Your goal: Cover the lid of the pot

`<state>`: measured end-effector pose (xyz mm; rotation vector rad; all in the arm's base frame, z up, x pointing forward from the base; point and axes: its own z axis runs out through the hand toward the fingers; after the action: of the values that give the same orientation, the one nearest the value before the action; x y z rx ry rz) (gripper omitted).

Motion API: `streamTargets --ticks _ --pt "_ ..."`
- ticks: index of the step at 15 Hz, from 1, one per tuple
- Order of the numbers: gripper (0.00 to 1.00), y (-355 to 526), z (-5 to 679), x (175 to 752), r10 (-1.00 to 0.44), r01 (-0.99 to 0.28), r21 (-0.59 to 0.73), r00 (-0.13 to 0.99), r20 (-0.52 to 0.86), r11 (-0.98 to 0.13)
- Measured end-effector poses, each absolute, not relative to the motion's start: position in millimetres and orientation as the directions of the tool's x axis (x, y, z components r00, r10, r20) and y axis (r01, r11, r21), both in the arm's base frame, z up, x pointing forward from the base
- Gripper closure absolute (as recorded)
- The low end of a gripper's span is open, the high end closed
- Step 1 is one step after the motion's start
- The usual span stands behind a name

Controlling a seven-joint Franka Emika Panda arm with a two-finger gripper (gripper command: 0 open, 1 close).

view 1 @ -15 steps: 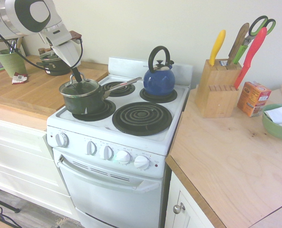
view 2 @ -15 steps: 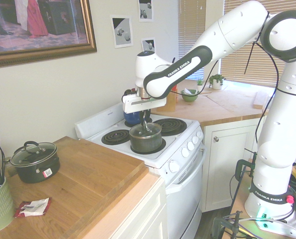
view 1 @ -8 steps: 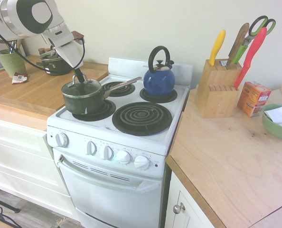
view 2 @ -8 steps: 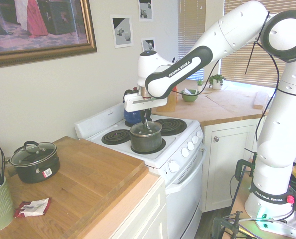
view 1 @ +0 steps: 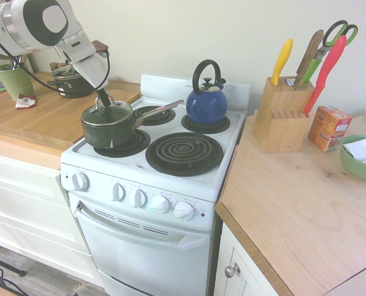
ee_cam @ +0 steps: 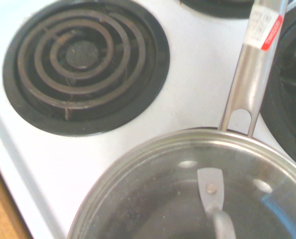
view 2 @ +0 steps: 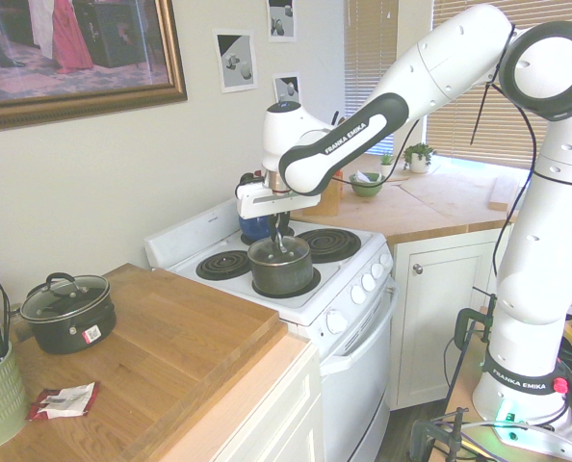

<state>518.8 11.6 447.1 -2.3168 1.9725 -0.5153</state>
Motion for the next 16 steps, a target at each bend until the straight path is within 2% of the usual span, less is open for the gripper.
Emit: streamTargets --ticks 8,9,16 --pt "1.0 24 442 517 -0.952 -0.946 -0.235 0.161 0.26 -0.224" --pt "0.0 26 442 517 -0.95 -0.945 -0.234 0.164 0.266 -0.228" --pt "0.0 26 438 522 -0.952 -0.951 -0.215 0.162 0.262 -0.221"
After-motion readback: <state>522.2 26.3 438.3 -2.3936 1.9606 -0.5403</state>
